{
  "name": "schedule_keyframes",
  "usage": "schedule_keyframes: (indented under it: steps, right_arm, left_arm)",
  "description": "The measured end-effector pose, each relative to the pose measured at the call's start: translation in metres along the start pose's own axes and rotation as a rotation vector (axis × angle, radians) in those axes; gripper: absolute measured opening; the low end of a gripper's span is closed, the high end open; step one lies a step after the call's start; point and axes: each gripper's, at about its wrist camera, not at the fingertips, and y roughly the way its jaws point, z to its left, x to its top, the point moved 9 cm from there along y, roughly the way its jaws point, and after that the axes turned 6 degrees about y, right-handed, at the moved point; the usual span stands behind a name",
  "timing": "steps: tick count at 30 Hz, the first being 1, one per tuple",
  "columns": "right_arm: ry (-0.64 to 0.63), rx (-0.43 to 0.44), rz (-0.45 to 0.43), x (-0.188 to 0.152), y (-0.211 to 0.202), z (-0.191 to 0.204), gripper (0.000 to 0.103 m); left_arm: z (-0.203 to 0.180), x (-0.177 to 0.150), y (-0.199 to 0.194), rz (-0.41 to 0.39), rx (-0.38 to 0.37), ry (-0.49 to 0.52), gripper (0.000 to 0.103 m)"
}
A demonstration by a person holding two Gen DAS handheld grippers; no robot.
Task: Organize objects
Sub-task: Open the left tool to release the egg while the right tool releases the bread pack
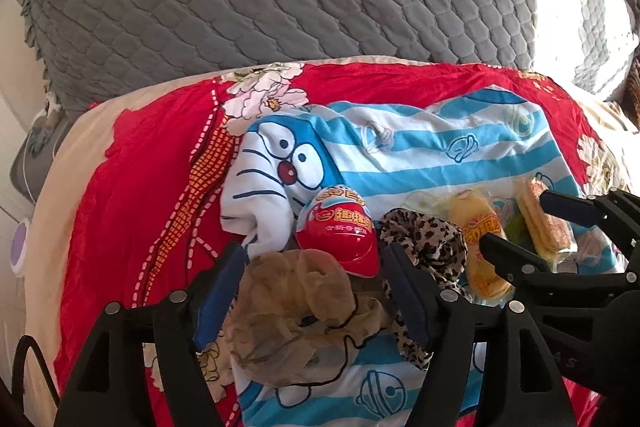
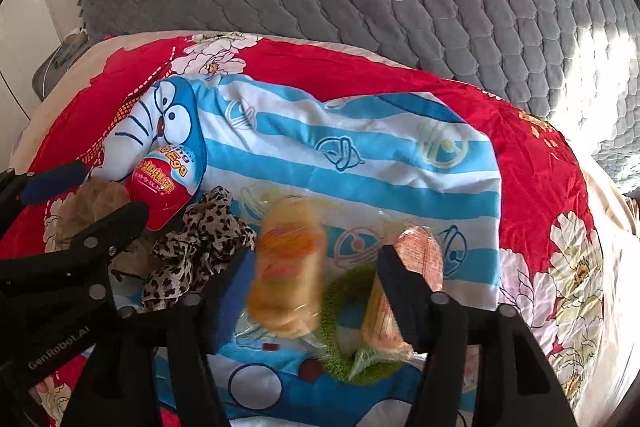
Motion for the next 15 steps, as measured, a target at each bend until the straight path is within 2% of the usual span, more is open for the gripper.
schedule_keyframes:
  steps: [3, 15]
  right_arm:
    - [0.005, -0.008, -0.001, 0.001, -0.002, -0.001, 0.071]
    - [-0.001, -0.027, -0.013, 0.0, -0.015, -0.005, 0.073]
  left_arm:
    - [0.0, 0.0, -0.003, -0.001, 0.005, 0.006, 0.074]
    - [-0.001, 0.005, -0.018, -0.022, 0.01, 0.016, 0.074]
